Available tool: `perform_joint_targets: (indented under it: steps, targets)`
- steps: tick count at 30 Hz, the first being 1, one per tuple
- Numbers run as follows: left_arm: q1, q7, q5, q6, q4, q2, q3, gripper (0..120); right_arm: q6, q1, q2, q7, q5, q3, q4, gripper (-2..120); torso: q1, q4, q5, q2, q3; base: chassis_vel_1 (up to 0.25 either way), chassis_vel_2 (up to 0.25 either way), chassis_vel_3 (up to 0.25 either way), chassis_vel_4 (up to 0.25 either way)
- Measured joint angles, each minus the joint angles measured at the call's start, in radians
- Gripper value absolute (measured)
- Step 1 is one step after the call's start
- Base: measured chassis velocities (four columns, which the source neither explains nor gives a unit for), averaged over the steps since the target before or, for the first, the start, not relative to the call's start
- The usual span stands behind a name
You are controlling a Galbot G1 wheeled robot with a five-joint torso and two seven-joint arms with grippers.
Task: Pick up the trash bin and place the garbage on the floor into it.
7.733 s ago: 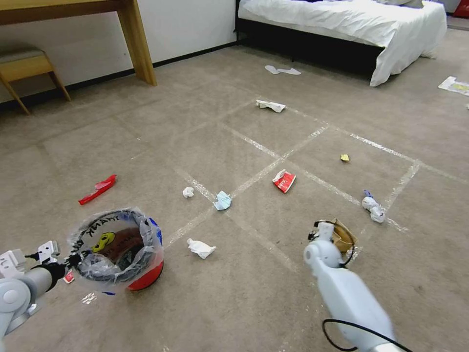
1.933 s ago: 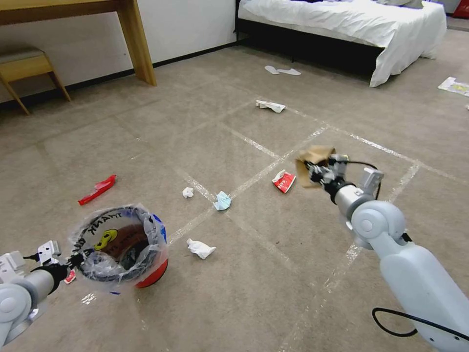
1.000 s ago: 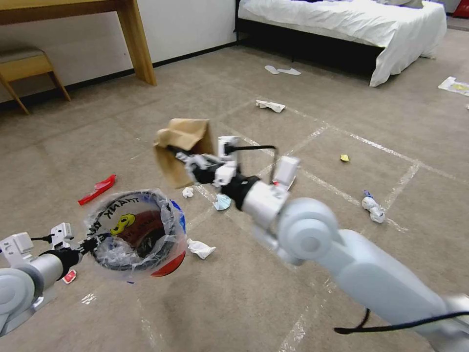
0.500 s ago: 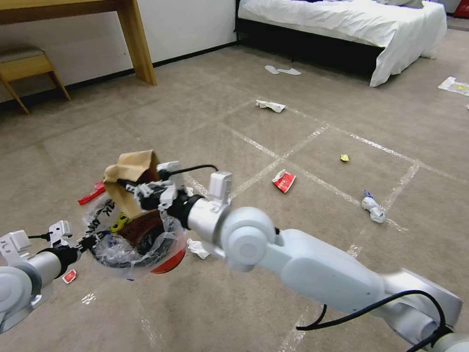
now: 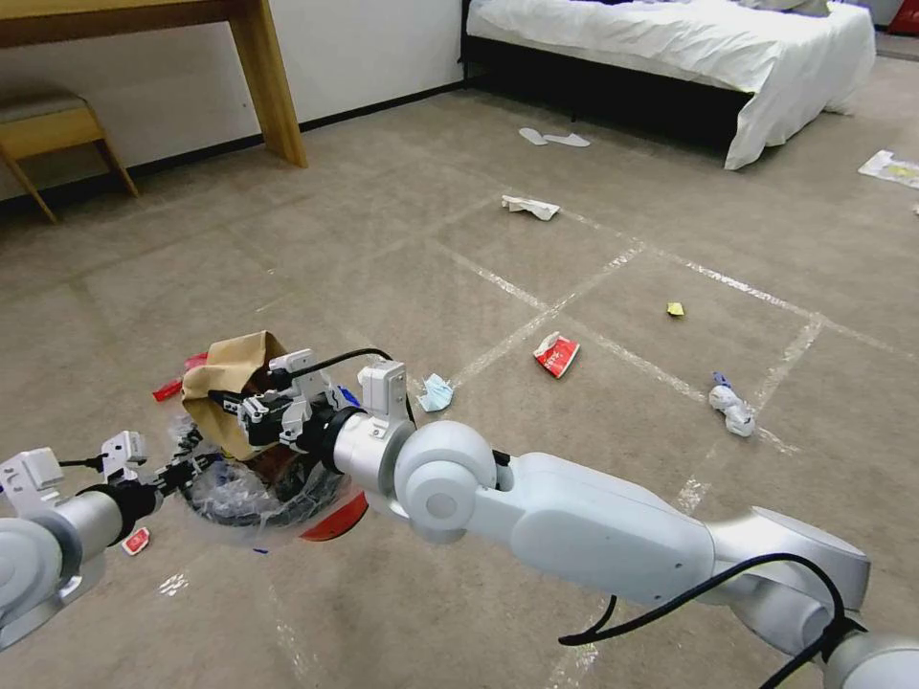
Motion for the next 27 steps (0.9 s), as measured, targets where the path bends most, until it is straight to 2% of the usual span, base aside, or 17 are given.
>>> perform_joint_targets:
  steps: [27]
  targets:
    - [-0.001,-0.003,-0.008,0.0,-0.017,-0.01,0.003,0,0.001,-0.033,0.002,0.005,-0.035,-0.055,-0.035,0,0.0,0.0,0.0001,0.0,0.0,0.0,0.0,0.0,0.0]
